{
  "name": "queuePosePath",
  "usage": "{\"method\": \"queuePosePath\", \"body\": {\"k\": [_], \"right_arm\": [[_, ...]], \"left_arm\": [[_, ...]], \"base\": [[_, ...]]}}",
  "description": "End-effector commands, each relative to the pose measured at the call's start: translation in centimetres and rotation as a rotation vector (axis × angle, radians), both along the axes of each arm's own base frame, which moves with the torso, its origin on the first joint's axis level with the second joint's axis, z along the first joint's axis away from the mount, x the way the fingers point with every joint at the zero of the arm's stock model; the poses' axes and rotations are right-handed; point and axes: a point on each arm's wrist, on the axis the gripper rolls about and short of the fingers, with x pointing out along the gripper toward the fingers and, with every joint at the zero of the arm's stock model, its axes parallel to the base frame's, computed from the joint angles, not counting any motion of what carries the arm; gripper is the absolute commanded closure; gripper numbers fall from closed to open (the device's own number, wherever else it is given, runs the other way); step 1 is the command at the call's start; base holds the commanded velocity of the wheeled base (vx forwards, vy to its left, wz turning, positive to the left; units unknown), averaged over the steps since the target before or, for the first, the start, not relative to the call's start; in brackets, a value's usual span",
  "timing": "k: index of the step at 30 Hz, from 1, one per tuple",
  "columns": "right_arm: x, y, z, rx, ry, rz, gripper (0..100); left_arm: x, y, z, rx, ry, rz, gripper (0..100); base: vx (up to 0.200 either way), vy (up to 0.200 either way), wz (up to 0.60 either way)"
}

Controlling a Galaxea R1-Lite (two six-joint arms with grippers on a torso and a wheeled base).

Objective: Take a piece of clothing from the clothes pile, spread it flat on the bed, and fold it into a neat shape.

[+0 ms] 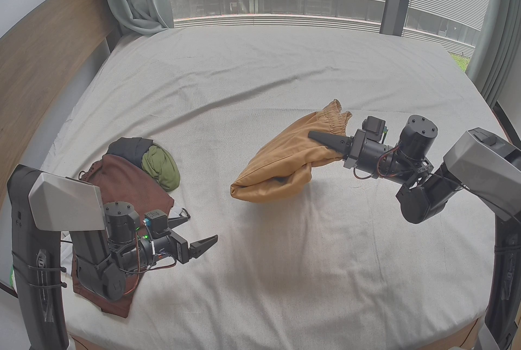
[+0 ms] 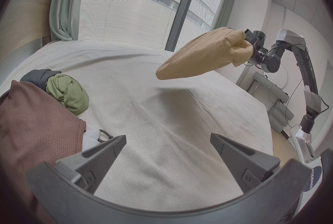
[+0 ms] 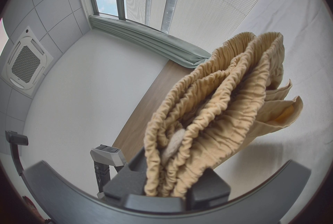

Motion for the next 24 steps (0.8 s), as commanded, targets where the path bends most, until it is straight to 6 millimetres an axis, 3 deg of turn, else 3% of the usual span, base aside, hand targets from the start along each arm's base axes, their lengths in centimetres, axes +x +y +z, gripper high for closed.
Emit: {"method": "queuePosePath", "body": {"k": [1,18,24], "right_arm": [[1.5,0.4,-0.7,-0.002,0.005,-0.002,100],[4.7,1.3,0.1,0.042,-0.024,0.005,100],[6.6,0.4,-2.0,0.042,-0.020,-0.022,100]], "left_arm": [[0.0,0.0,-0.1,0.001,0.000,-0.001,0],[-0.2,0.1,-0.2,0.004,0.011,0.001,0],[-0.2,0.1,-0.3,0.004,0.014,0.001,0]], "base": [[0.000,0.000,0.00],[0.000,0.000,0.00],[0.000,0.000,0.00]]}}
